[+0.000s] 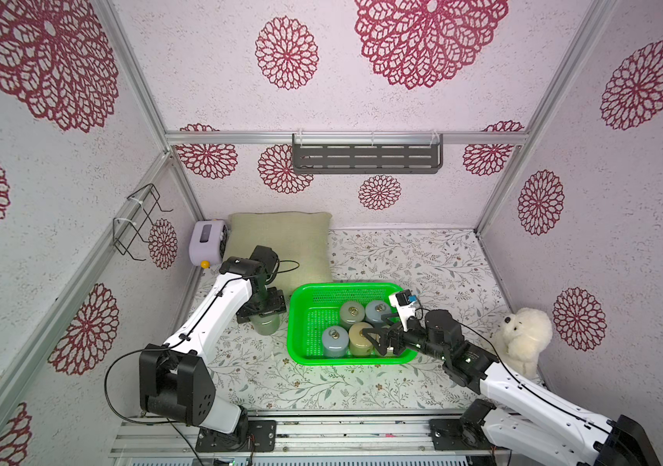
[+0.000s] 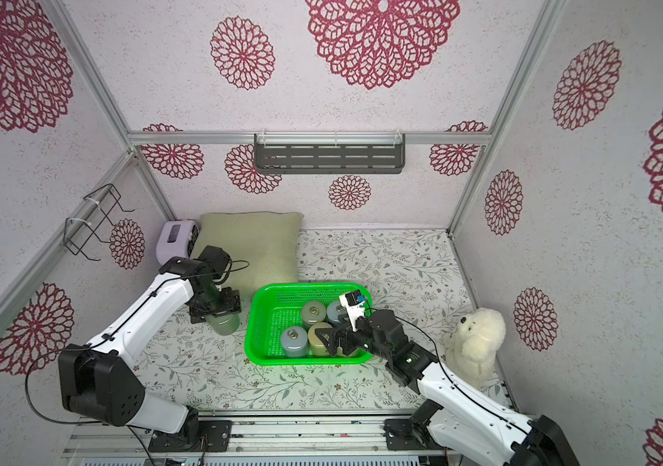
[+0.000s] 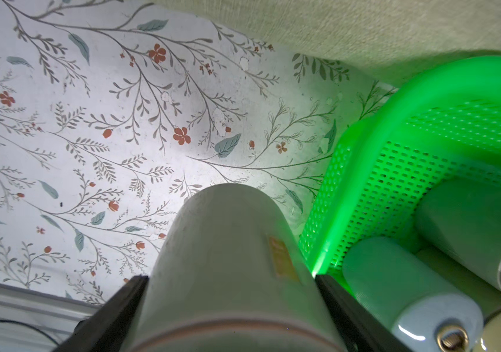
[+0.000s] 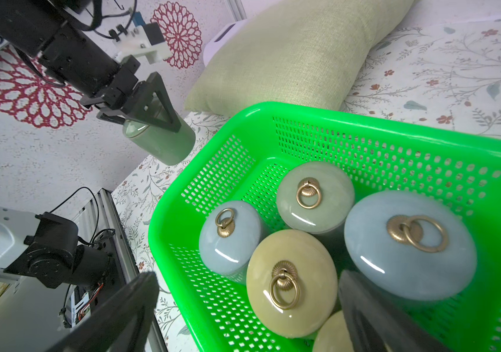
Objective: Take the tea canister out of the basket
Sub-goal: Place the tea canister at the center of the board.
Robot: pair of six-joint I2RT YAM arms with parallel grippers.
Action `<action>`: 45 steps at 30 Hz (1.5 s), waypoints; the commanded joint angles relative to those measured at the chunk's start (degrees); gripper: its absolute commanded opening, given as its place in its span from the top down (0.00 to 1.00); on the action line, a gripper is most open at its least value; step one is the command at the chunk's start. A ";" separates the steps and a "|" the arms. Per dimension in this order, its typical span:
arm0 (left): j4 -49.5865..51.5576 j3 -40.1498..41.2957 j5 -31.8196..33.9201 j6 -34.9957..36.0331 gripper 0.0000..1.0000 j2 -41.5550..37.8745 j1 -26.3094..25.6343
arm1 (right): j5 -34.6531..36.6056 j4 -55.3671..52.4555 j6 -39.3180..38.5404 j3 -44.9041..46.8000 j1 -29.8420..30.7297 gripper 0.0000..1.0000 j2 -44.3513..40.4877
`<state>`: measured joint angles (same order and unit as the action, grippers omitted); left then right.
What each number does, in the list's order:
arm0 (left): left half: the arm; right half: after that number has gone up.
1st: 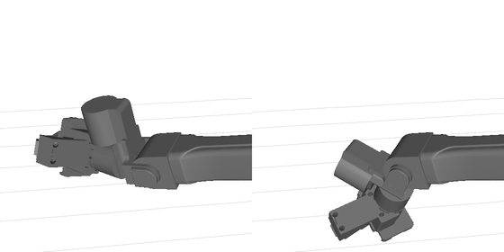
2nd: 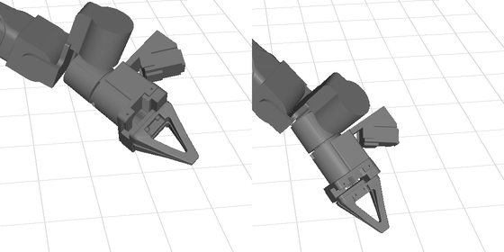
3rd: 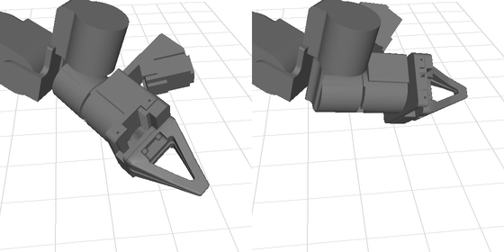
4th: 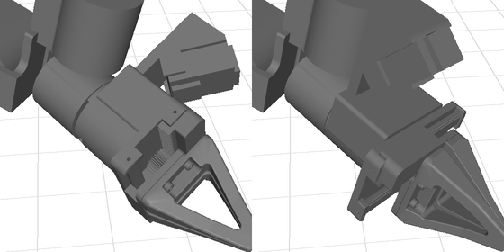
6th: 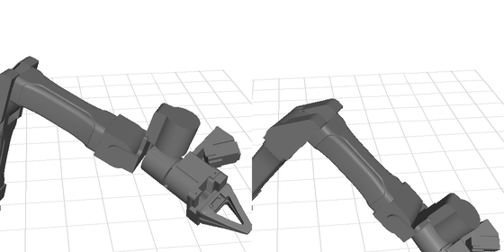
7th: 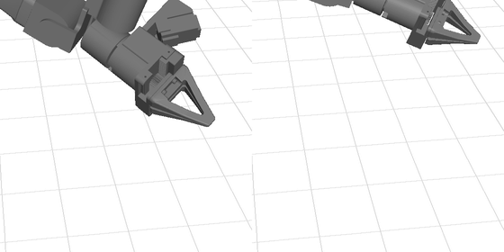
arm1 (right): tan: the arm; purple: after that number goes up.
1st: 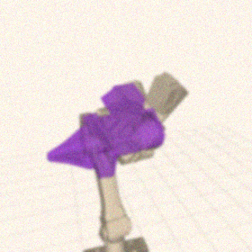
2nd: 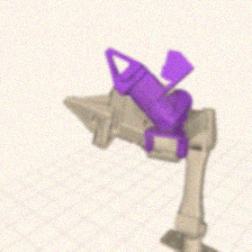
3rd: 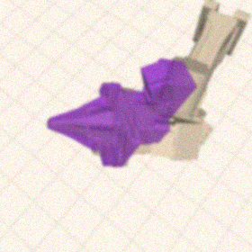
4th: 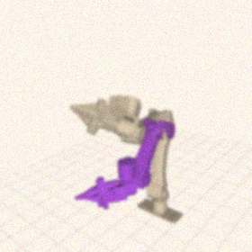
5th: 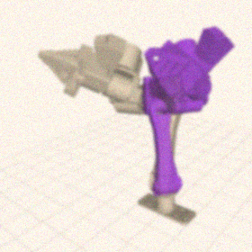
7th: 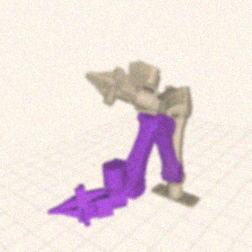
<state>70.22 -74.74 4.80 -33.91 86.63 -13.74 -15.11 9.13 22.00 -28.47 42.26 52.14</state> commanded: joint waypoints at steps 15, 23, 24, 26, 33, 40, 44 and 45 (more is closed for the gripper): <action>-13.68 3.25 -4.24 3.59 0.21 12.22 5.47 | 1.93 3.02 -1.78 -0.53 2.30 0.01 2.43; -15.55 1.93 -6.76 2.57 0.19 15.81 5.56 | 1.94 3.35 -1.86 -0.53 2.39 0.01 3.14; -15.59 1.78 -6.78 2.60 0.19 16.00 5.56 | 1.89 3.44 -1.87 -0.54 2.39 0.01 3.19; -15.46 1.36 -6.36 2.65 0.18 16.62 5.56 | 2.07 3.44 -1.95 -0.54 2.39 0.01 3.32; -15.37 1.61 -6.22 2.61 0.02 15.87 5.56 | 2.91 3.55 -1.87 -0.44 2.39 0.01 3.38; -14.92 2.38 -5.38 1.76 0.03 10.60 5.55 | 7.69 1.47 -1.61 -1.77 2.39 0.01 2.70; -14.84 3.55 -5.63 1.34 0.03 4.11 5.22 | 10.43 -1.58 -0.98 -4.53 2.39 0.01 3.61; -15.09 3.99 -5.62 1.16 0.03 2.42 4.98 | 11.26 -2.38 -0.74 -5.26 2.39 0.01 4.00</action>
<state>56.12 -71.55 -0.71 -32.01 94.28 -8.49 -7.57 8.12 21.50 -29.71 44.16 55.81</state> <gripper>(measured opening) 0.974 0.993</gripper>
